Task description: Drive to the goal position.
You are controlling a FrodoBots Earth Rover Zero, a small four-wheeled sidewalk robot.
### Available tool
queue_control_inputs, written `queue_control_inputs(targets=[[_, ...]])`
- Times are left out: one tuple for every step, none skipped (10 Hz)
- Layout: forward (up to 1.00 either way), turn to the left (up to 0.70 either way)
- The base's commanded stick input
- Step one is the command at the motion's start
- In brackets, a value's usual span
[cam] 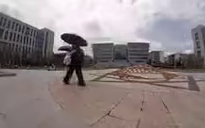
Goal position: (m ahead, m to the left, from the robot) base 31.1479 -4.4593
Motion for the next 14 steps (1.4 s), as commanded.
queue_control_inputs(targets=[[1.00,0.00],[1.00,0.00],[1.00,0.00],[1.00,0.00],[1.00,0.00],[1.00,0.00],[1.00,0.00],[1.00,0.00],[1.00,0.00],[1.00,0.00],[1.00,0.00],[1.00,0.00],[1.00,0.00],[1.00,0.00]])
